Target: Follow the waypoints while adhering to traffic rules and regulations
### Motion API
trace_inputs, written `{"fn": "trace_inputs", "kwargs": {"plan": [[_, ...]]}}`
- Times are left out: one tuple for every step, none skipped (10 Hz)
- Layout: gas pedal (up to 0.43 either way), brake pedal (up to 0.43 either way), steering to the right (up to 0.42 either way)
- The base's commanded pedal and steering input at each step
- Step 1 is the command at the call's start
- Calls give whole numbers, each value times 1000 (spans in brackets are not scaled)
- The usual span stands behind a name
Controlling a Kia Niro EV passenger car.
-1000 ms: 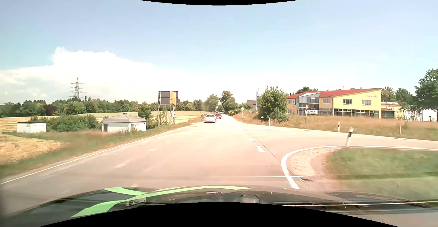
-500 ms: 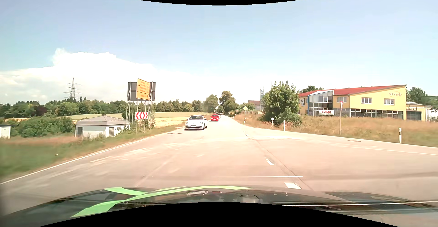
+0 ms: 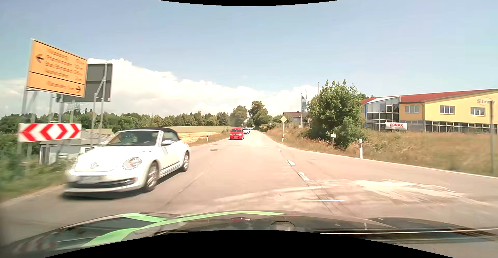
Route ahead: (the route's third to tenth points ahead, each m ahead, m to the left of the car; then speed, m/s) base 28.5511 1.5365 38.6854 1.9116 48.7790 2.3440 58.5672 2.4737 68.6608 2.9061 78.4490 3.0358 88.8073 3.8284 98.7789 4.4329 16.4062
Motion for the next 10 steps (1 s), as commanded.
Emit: {"fn": "trace_inputs", "kwargs": {"plan": [[177,0,-1],[197,0,-1],[209,0,-2],[209,0,-2],[197,0,-2],[177,0,-2],[157,0,-2],[150,0,-2],[150,0,-2],[150,0,-2]]}}
